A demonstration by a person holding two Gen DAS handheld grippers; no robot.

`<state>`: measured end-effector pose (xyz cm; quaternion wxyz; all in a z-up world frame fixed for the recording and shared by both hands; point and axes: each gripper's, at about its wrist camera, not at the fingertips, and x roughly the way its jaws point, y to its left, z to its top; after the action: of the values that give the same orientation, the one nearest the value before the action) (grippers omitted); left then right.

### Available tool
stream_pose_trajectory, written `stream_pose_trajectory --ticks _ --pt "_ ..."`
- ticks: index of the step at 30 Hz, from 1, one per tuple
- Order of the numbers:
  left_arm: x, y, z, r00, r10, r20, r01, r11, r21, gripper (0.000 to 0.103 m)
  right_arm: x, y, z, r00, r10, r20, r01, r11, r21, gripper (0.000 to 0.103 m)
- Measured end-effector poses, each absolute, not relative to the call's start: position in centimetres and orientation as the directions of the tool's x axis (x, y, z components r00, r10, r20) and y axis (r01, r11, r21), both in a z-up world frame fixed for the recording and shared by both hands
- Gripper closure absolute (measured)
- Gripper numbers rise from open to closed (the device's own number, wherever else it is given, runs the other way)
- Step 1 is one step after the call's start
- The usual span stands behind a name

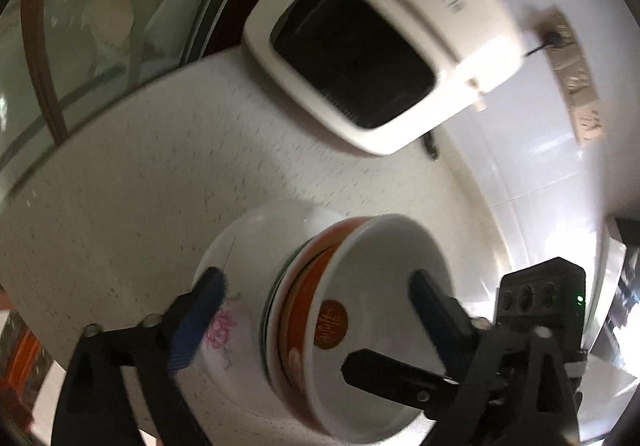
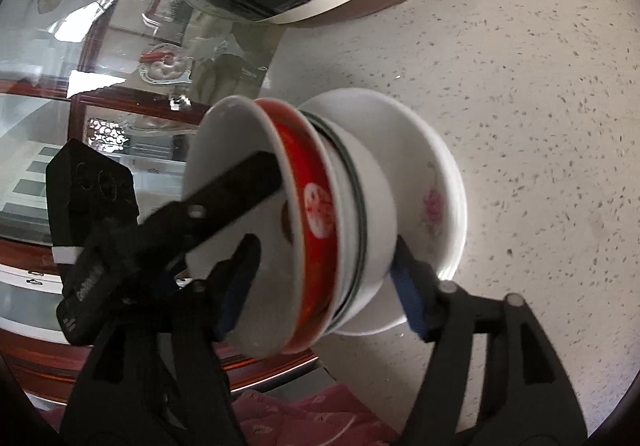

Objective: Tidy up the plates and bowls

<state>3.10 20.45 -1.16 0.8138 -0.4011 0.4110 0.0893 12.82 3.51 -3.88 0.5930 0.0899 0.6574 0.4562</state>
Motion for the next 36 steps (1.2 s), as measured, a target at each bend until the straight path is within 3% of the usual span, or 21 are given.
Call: stream_pose_trajectory --ticks 4,9,15,18,20,22,24,25,28,29,32,36 --pt "1.2 20.4 0.4 0.707 -0.127 -0.695 -0.452 0.675 -0.583 0.000 12.7 3.4 -3.3 -0.230 0.680 -0.696 -0.471 0.548 0.691 0.006" --pt "-1.6 19.3 2.1 0.744 -0.014 -0.668 -0.467 0.704 -0.535 0.000 13.0 2.1 -2.8 -0.182 0.687 -0.703 -0.471 0.567 0.676 0.000" --pt "-7.3 17.3 3.7 0.765 0.090 -0.638 -0.528 0.654 -0.542 0.000 13.0 2.4 -1.8 -0.204 0.579 -0.789 -0.441 0.666 0.602 0.000" --pt "-11.5 14.4 6.4 0.760 0.225 -0.609 -0.562 0.697 -0.444 0.000 10.3 -0.1 1.6 -0.040 0.568 -0.822 -0.534 0.683 0.498 0.000" --pt "-15.3 11.0 9.1 0.791 0.333 -0.513 -0.544 0.765 -0.344 0.000 6.1 -4.4 5.2 0.153 0.616 -0.773 -0.625 0.666 0.408 0.000" --pt "-18.8 6.9 10.7 0.814 0.410 -0.413 -0.532 0.811 -0.244 0.000 0.3 -9.9 7.8 0.390 0.671 -0.631 -0.689 0.667 0.283 0.000" --pt "-21.7 3.3 9.7 0.815 0.468 -0.342 -0.545 0.819 -0.178 0.000 -5.5 -15.6 7.3 0.559 0.681 -0.474 -0.691 0.698 0.187 0.000" --pt "-22.4 2.4 8.7 0.805 0.484 -0.343 -0.559 0.813 -0.164 0.000 -7.8 -17.8 5.7 0.612 0.655 -0.444 -0.665 0.729 0.160 0.000" --pt "-22.2 0.9 3.0 0.700 0.495 -0.514 -0.616 0.784 -0.084 0.000 -9.8 -19.0 -0.6 0.523 0.573 -0.632 -0.628 0.760 0.169 0.000" --pt "-22.3 0.2 1.4 0.653 0.545 -0.525 -0.650 0.760 -0.019 0.000 -10.2 -19.6 -2.0 0.535 0.539 -0.650 -0.603 0.783 0.153 0.000" --pt "-24.2 -1.5 -1.7 0.603 0.611 -0.513 -0.698 0.715 0.031 0.000 -13.1 -22.4 -3.5 0.658 0.463 -0.594 -0.572 0.820 0.005 0.000" --pt "-25.9 -2.7 -1.5 0.618 0.632 -0.468 -0.705 0.708 0.025 0.000 -15.7 -23.1 -2.2 0.770 0.423 -0.478 -0.541 0.829 -0.138 0.000"
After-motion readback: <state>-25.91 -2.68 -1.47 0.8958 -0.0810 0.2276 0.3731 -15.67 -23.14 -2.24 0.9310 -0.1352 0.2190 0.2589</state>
